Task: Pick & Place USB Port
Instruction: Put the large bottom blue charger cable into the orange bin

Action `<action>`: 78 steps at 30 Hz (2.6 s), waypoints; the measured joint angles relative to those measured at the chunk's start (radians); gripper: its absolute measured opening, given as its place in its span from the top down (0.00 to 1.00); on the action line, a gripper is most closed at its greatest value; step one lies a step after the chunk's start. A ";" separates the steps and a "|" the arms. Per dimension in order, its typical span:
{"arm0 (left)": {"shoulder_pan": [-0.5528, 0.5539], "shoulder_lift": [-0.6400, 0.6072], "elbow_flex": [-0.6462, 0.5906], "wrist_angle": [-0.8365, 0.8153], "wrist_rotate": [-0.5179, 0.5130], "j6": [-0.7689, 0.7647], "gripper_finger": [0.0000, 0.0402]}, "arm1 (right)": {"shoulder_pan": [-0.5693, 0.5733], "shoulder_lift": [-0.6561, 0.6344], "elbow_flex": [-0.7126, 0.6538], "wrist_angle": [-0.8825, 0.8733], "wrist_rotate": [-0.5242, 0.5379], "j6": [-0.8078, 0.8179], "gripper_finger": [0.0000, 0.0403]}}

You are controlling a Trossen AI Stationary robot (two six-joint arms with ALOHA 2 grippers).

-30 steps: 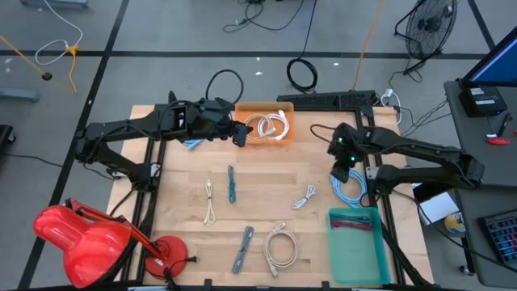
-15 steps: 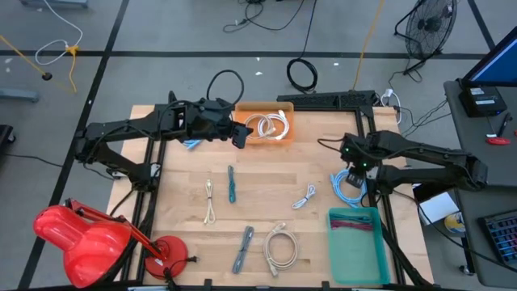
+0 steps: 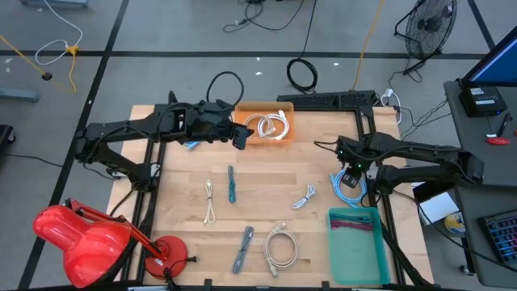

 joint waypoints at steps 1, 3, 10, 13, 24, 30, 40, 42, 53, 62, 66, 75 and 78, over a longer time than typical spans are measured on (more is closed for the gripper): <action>0.000 0.000 0.000 0.000 0.000 0.000 0.52 | 0.000 0.009 0.000 0.001 0.002 0.006 0.69; 0.000 0.000 0.000 0.009 0.000 -0.002 0.52 | 0.000 0.030 0.000 0.003 0.002 0.014 0.69; 0.000 0.000 0.000 0.013 0.000 -0.002 0.52 | 0.000 0.115 -0.010 0.010 -0.019 0.025 0.66; 0.000 0.000 0.000 0.014 0.000 -0.002 0.52 | 0.000 0.143 -0.010 0.023 -0.002 0.033 0.65; -0.007 0.000 0.000 0.016 -0.001 0.001 0.52 | 0.000 0.274 -0.010 0.044 0.042 0.066 0.60; -0.020 0.000 0.000 0.017 -0.009 0.005 0.52 | 0.000 0.331 -0.010 0.047 0.056 0.083 0.55; -0.027 0.000 0.000 0.017 -0.010 0.007 0.52 | 0.000 0.384 -0.009 0.096 0.050 0.138 0.53; -0.029 0.000 0.000 0.017 -0.010 0.004 0.52 | 0.000 0.395 -0.009 0.114 0.038 0.139 0.55; -0.032 -0.001 0.000 0.024 -0.010 0.001 0.52 | 0.000 0.457 -0.006 0.203 -0.026 0.155 0.68; -0.032 -0.001 0.000 0.025 -0.013 0.001 0.53 | 0.000 0.481 -0.007 0.216 -0.052 0.128 0.93; -0.032 -0.001 0.000 0.025 -0.043 -0.005 0.52 | 0.000 0.450 -0.007 0.221 -0.067 0.141 0.96; -0.030 -0.001 0.000 0.020 -0.096 -0.041 0.52 | -0.023 0.274 0.070 0.222 -0.054 0.220 0.97; -0.020 -0.001 0.001 0.002 -0.098 -0.065 0.52 | -0.031 0.227 0.138 0.214 -0.053 0.245 0.98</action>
